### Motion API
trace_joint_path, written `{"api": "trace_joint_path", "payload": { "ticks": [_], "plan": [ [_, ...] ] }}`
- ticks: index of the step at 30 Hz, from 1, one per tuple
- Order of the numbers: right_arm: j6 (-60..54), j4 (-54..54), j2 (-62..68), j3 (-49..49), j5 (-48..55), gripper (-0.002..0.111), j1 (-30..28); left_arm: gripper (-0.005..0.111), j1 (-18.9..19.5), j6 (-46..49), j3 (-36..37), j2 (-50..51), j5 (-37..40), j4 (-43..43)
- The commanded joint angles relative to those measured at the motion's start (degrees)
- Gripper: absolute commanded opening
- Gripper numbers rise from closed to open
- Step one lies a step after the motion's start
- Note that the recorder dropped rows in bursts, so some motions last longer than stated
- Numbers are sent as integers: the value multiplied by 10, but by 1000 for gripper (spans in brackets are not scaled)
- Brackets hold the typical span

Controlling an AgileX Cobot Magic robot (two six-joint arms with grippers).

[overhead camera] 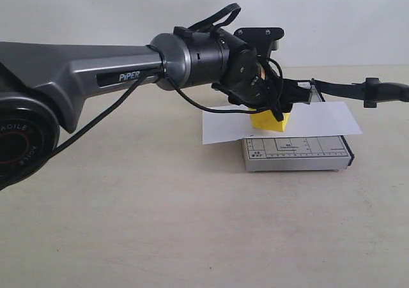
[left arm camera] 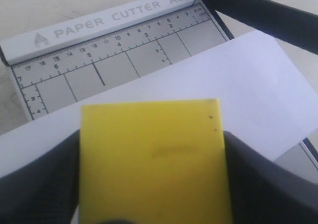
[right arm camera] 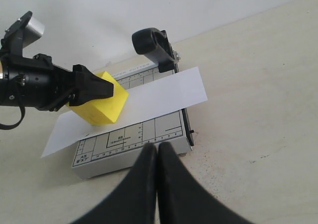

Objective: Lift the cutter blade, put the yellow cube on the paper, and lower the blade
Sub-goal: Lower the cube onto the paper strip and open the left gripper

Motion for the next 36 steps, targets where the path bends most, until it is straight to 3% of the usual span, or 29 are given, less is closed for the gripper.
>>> {"api": "trace_joint_path", "payload": {
  "ticks": [1,4,27,36],
  "plan": [
    [-2,-2,-2,1,-2,0,0,61,-3,2,-3,-1,-8,-12],
    [-2,-2,-2,1,-2,0,0,66,-3,2,-3,-1,-8,-21],
    [-2,-2,-2,1,-2,0,0,66,-3,2,-3,-1,-7,-23],
    [-2,-2,-2,1,-2,0,0,86,-3,2,-3,-3,-7,-30]
  ]
}}
